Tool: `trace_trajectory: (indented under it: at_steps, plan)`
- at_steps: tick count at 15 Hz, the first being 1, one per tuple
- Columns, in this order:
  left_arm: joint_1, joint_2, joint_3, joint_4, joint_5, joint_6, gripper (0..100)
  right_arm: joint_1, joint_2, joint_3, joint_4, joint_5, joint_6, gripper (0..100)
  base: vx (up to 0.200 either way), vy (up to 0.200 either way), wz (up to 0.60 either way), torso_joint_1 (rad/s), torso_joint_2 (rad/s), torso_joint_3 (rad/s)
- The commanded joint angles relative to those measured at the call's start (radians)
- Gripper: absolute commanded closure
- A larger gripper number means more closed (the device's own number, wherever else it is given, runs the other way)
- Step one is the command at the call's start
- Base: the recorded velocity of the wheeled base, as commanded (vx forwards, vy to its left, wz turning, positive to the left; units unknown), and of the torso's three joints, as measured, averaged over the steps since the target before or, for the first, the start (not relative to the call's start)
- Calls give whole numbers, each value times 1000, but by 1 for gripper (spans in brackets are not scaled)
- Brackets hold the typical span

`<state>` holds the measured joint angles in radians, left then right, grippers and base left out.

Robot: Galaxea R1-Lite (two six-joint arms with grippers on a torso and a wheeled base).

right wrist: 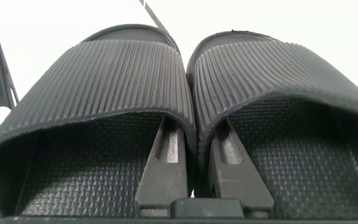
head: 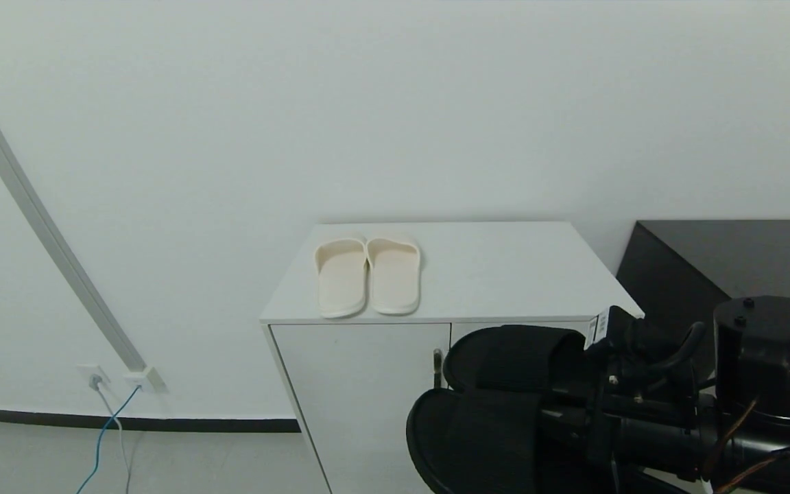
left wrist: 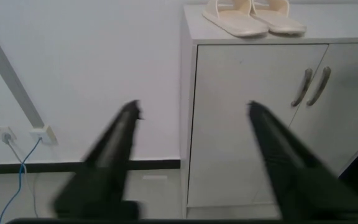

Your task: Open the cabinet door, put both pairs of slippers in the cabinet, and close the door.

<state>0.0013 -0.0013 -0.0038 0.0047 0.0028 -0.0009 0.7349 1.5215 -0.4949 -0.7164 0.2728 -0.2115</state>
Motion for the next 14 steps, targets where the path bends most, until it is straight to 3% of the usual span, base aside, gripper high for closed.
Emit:
trace_trajectory:
  at_steps: [1, 14]
  plan:
    - [0, 1, 1, 0, 2, -1, 0, 3, 0, 9, 0, 0, 0, 100, 0, 0, 0, -217, 510, 290]
    - [0, 1, 1, 0, 2, -1, 0, 6, -14, 29, -2, 36, -3, 100, 0, 0, 0, -204, 528, 322]
